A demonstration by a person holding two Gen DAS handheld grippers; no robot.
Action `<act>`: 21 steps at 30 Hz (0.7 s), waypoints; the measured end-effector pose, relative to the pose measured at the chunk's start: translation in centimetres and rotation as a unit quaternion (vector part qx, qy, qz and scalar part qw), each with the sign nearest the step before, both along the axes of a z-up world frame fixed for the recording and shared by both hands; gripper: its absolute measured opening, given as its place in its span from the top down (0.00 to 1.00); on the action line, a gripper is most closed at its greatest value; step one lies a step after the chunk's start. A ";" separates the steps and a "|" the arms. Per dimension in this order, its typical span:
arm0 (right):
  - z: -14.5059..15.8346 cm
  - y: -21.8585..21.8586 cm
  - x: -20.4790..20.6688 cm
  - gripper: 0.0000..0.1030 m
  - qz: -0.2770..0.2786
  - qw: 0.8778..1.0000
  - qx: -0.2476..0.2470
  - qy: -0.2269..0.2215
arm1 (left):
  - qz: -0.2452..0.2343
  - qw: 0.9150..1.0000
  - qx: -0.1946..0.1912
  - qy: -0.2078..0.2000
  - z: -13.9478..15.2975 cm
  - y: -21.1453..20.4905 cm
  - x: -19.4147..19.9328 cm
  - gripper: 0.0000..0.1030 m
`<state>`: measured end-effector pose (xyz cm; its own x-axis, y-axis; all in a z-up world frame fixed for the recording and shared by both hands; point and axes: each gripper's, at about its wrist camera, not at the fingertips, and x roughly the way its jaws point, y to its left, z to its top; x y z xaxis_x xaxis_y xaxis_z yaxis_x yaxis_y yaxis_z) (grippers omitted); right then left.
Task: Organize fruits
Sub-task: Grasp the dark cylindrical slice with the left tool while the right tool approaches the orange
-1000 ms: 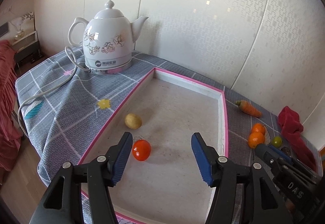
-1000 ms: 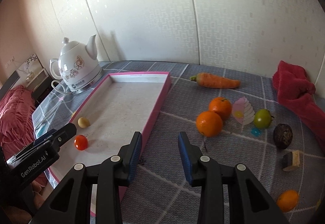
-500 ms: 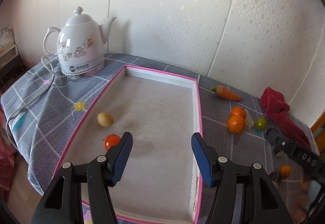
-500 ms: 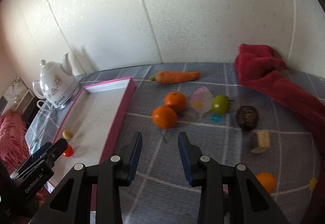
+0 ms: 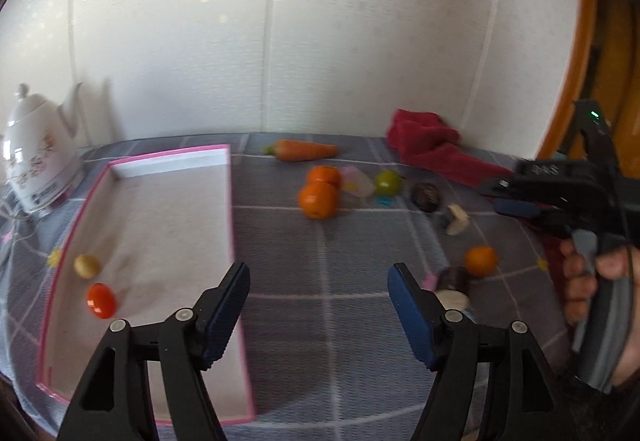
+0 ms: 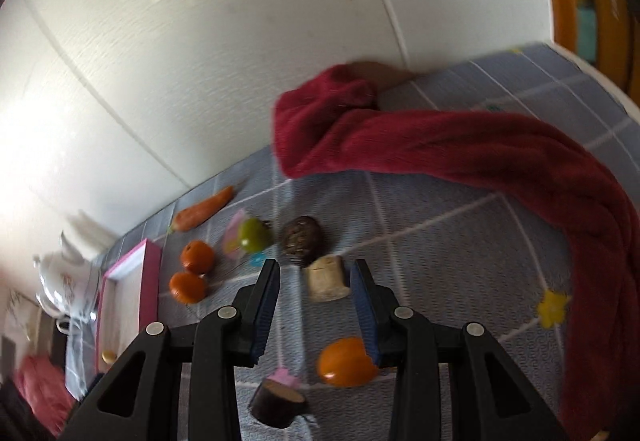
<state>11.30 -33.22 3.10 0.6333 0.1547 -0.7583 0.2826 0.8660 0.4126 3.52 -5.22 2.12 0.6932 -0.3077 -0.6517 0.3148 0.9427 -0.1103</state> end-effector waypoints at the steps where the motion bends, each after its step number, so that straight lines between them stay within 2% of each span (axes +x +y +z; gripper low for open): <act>1: -0.2 -0.4 0.0 0.64 -0.003 1.000 0.008 0.002 | -0.014 1.000 -0.001 0.006 -0.2 -0.7 -0.2 0.29; 7: -1.4 -2.2 0.5 0.64 -0.015 0.999 0.046 0.020 | -0.070 0.997 -0.005 0.030 -1.4 -4.6 -0.8 0.29; 12: -2.5 -2.8 0.9 0.64 -0.012 0.997 0.072 0.041 | -0.092 0.995 -0.001 0.040 -2.0 -6.6 -0.7 0.29; 16: -3.3 -2.6 1.0 0.64 0.004 0.995 0.068 0.069 | -0.108 0.992 0.001 0.059 -3.0 -8.0 0.0 0.29; 21: -3.5 -2.1 0.1 0.64 0.025 0.994 0.059 0.087 | -0.123 0.990 0.010 0.061 -3.5 -9.4 0.4 0.29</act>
